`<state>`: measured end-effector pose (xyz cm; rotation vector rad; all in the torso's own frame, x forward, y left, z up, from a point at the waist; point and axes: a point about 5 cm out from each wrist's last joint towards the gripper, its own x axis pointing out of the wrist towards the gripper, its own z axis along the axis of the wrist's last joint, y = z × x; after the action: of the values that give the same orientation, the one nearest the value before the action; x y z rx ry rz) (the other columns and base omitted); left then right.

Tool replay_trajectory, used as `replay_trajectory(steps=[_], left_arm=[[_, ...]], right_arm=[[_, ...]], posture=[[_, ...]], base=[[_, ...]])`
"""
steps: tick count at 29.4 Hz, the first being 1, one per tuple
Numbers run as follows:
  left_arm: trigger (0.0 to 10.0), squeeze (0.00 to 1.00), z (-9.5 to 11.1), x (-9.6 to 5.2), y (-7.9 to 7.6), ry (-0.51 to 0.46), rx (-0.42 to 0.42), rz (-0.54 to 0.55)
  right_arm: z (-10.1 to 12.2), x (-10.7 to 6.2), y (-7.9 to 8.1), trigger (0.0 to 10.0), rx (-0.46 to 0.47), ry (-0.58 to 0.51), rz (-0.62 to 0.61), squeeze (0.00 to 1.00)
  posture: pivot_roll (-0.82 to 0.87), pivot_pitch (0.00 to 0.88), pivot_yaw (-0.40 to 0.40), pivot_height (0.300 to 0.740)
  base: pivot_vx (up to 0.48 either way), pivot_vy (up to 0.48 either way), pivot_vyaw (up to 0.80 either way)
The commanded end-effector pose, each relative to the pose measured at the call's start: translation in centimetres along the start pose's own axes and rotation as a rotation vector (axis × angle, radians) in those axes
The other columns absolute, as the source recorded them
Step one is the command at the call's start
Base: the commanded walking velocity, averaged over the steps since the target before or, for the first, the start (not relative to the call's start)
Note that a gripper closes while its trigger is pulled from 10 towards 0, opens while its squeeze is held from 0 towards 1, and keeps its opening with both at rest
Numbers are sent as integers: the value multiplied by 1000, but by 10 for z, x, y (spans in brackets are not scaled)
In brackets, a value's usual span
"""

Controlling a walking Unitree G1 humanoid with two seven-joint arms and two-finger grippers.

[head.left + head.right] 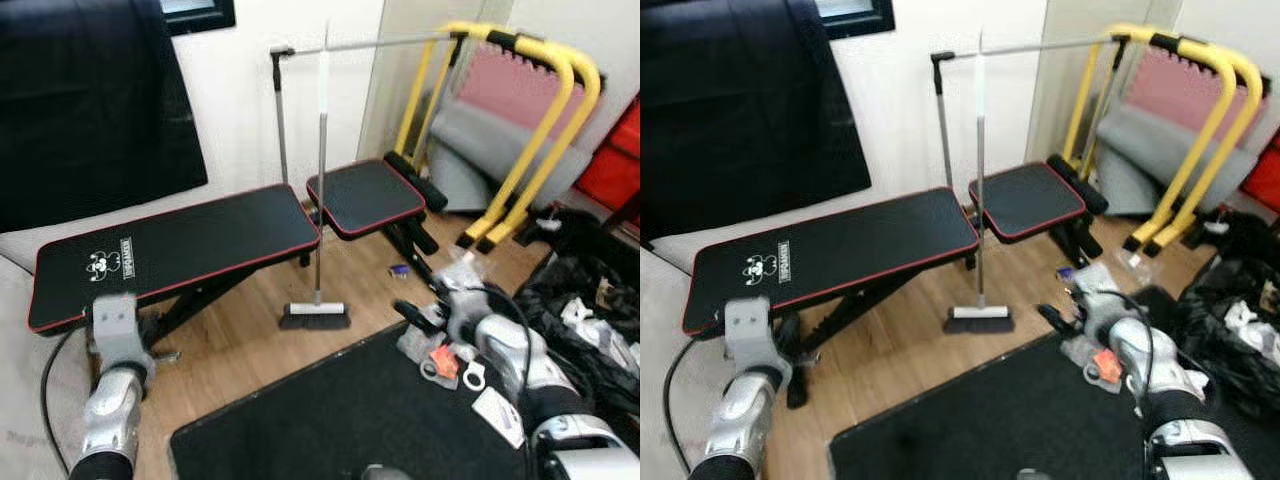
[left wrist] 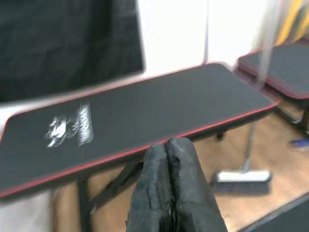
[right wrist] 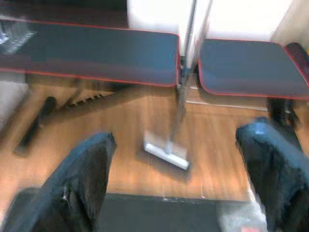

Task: Sweep floor

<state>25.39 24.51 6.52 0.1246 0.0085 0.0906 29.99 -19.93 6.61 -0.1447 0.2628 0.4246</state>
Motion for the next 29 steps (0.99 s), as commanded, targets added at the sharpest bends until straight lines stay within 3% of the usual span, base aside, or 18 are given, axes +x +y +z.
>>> replay_trajectory(steps=[1,2,3,4,5,6,7,8,9,11,14,18,24,25,29], left_arm=[[10000,0,11,-5,-13,-20,-3,-60],[10000,0,23,-13,-24,-57,-19,-87],[10000,0,23,-13,-24,-57,-19,-87],[10000,0,29,-23,-36,-71,-11,-104],[10000,0,31,-33,-51,-91,54,-153],[10000,0,31,-33,-51,-91,54,-153],[10000,0,33,-40,-62,-108,100,-187],[10000,0,32,-46,-71,-107,97,-215],[10000,0,32,-46,-71,-107,97,-215],[10000,0,27,-57,-81,-72,22,-237],[10000,0,23,-67,-80,-20,3,-221],[10000,0,21,-70,-79,-10,1,-205],[10000,0,26,-66,-80,-2,-27,-165],[10000,0,32,-60,-79,2,-50,-143],[10000,0,37,-56,-78,-8,-56,-142]], right_arm=[[9,-1,10,10000,24,-36,8,0],[15,-4,23,10000,52,-71,30,0],[15,-4,23,10000,52,-71,30,0],[19,-6,33,10000,74,-97,39,0],[22,-9,41,10000,98,-121,42,0],[22,-9,41,10000,98,-121,42,0],[25,-10,45,10000,113,-137,43,0],[24,-12,47,10000,111,-141,25,0],[24,-12,47,10000,111,-141,25,0],[23,-18,48,10000,72,-138,-6,0],[22,-28,47,10000,59,-122,-46,0],[22,-32,46,10000,54,-119,-56,0],[29,-31,42,10000,22,-129,-68,0],[38,-24,31,10000,22,-133,-108,0],[50,-20,22,10000,45,-168,-139,0]], posture=[[-147,0,-54,740],[-151,0,-44,740],[-151,0,-44,740],[-151,0,-40,740],[-151,0,-44,740],[-151,0,-44,740],[-151,0,-44,740],[-161,0,-41,740],[-161,0,-41,740],[-181,0,-55,740],[-191,0,-86,740],[-193,0,-105,740],[-189,0,-102,740],[-189,0,-83,740],[-191,0,-71,740]], base=[[0,0,0],[0,0,0],[0,0,0],[0,0,0],[0,0,0],[0,0,0],[0,0,0],[0,0,0],[0,0,0],[0,0,0],[0,0,0],[0,0,0],[0,0,0],[0,0,800],[137,0,600]])
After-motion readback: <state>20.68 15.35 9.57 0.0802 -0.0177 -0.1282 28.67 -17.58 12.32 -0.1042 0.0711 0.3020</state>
